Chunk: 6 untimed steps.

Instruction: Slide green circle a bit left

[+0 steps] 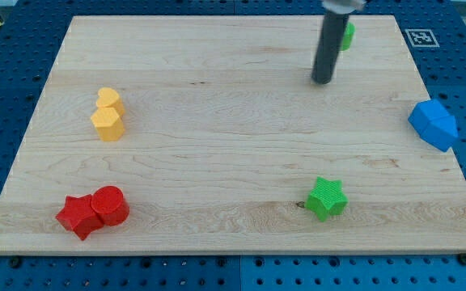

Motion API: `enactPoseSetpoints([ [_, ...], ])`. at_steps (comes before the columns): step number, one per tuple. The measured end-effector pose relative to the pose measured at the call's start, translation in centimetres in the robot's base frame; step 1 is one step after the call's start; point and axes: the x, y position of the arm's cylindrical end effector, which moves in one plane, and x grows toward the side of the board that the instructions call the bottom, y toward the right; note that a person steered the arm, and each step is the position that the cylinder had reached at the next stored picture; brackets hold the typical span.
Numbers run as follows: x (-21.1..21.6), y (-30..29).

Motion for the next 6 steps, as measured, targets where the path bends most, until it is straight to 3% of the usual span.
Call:
enactPoseSetpoints([
  [1, -2.0, 8.6],
  [2, -7.1, 14.7],
  [3, -10.2, 12.5],
  [5, -6.5, -2.0],
  [6, -8.2, -1.3],
])
